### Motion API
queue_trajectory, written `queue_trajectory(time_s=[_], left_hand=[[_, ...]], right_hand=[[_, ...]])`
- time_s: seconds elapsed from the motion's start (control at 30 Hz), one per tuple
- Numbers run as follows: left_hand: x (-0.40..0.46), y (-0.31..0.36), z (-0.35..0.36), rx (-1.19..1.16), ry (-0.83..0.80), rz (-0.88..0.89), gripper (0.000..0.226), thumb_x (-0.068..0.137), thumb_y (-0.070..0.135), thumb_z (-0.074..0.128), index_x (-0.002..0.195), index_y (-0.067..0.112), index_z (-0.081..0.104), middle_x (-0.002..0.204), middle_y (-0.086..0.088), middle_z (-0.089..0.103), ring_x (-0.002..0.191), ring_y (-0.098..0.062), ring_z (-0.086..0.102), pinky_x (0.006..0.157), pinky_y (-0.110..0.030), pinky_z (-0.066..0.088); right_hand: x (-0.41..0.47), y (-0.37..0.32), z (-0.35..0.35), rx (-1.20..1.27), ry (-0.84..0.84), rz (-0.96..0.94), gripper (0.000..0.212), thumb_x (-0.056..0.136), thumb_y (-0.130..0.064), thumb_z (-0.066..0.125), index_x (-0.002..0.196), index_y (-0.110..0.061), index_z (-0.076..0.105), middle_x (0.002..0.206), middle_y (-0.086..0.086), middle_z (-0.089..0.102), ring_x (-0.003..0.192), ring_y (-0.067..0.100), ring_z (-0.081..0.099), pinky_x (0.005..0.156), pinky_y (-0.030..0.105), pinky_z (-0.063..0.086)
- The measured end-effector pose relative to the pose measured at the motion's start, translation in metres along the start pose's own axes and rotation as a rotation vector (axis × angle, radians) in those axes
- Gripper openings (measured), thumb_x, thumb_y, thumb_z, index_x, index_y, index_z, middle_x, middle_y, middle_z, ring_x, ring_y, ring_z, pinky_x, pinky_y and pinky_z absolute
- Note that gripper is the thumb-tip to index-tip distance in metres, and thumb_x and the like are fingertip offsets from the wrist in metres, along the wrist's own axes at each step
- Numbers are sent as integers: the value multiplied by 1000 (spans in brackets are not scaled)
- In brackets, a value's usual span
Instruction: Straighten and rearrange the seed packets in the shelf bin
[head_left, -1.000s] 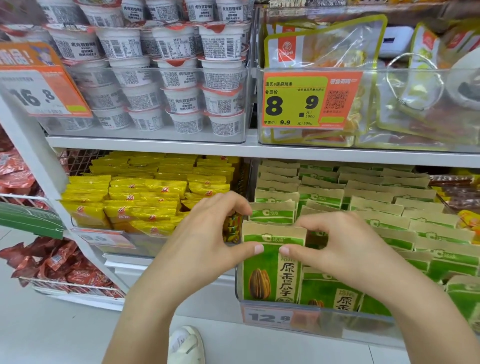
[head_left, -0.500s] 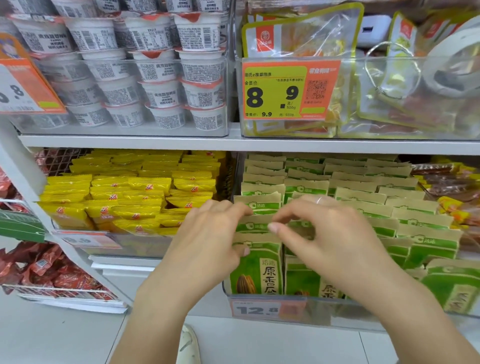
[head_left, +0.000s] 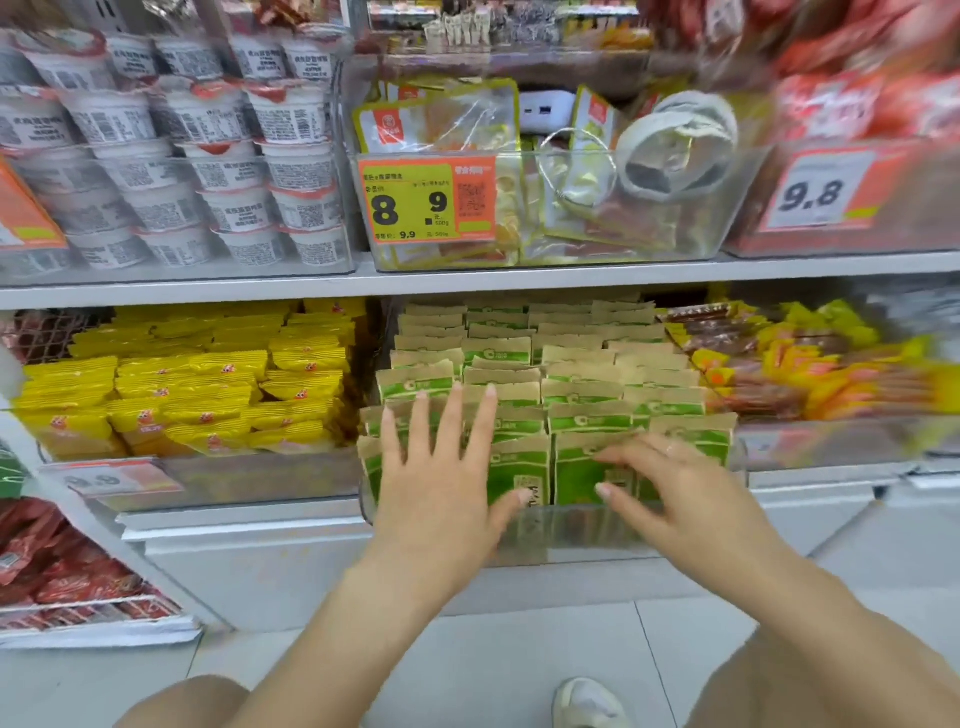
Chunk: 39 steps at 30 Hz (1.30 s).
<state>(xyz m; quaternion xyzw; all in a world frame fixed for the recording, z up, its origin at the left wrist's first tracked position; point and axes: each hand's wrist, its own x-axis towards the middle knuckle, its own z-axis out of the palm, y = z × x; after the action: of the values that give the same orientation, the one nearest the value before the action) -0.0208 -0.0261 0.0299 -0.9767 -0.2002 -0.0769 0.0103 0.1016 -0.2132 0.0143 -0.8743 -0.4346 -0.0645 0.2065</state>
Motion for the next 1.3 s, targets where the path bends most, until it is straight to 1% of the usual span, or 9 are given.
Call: queue_trajectory(time_s=[0.1, 0.23, 0.3, 0.43, 0.6, 0.73, 0.83, 0.97, 1.3], left_hand=[[8, -1, 22, -14, 106, 32, 82, 89, 69, 28, 153, 17, 31, 154, -17, 39, 139, -42, 38, 112, -65, 25], [18, -3, 33, -51, 231, 65, 75, 93, 60, 33, 153, 16, 28, 157, -15, 34, 143, -37, 32, 117, -58, 17], [8, -3, 37, -145, 390, 129, 62, 94, 41, 42, 150, 12, 34, 154, -14, 37, 143, -33, 33, 120, -53, 15], [-33, -9, 66, -270, 692, 292, 28, 89, 14, 55, 116, 7, 60, 118, -11, 64, 112, -29, 57, 102, -40, 41], [-50, -24, 89, -167, 562, 130, 34, 91, 32, 48, 108, 7, 65, 104, -8, 67, 97, -26, 57, 88, -33, 40], [-40, -31, 86, -188, 505, 63, 32, 89, 37, 48, 97, 13, 66, 90, -1, 67, 81, -26, 60, 75, -31, 38], [-33, -29, 81, -272, 515, 8, 16, 82, 31, 62, 85, 16, 68, 78, 4, 65, 70, -24, 59, 66, -29, 33], [-16, -25, 79, -339, 511, -60, 16, 75, 16, 81, 85, 17, 69, 79, 4, 66, 73, -25, 59, 68, -31, 34], [53, -33, 85, -350, 484, -107, 24, 68, 9, 87, 85, 15, 71, 78, 0, 68, 71, -28, 60, 67, -37, 46]], right_hand=[[-4, 3, 19, -61, 111, -15, 38, 89, -47, 43, 112, -27, 65, 102, -8, 60, 92, 19, 59, 61, 26, 43], [-16, 1, 33, -54, 162, -17, 38, 87, -43, 49, 116, -23, 64, 107, -5, 61, 91, 20, 60, 65, 33, 51], [-27, 8, 38, -50, 199, -11, 34, 86, -40, 52, 111, -21, 66, 103, -5, 63, 89, 21, 62, 67, 32, 51], [-45, 28, 43, -44, 284, 42, 23, 83, -35, 60, 99, -21, 70, 92, -6, 64, 83, 20, 62, 68, 29, 47], [-38, 30, 47, -104, 322, 39, 28, 69, -21, 86, 91, -20, 68, 85, -4, 63, 75, 23, 60, 66, 34, 48], [-35, 28, 53, -97, 388, 67, 29, 65, -17, 88, 86, -19, 67, 81, -3, 61, 73, 24, 58, 66, 35, 45], [-31, 29, 55, -66, 408, 66, 29, 65, -14, 88, 85, -19, 67, 81, -4, 61, 72, 23, 57, 66, 33, 44], [-12, 36, 54, -39, 408, 76, 28, 66, -13, 86, 85, -19, 66, 83, -4, 60, 76, 23, 57, 68, 30, 37], [56, 60, 66, -41, 400, 69, 28, 67, -12, 85, 87, -17, 67, 85, -2, 62, 80, 26, 59, 70, 31, 36]])
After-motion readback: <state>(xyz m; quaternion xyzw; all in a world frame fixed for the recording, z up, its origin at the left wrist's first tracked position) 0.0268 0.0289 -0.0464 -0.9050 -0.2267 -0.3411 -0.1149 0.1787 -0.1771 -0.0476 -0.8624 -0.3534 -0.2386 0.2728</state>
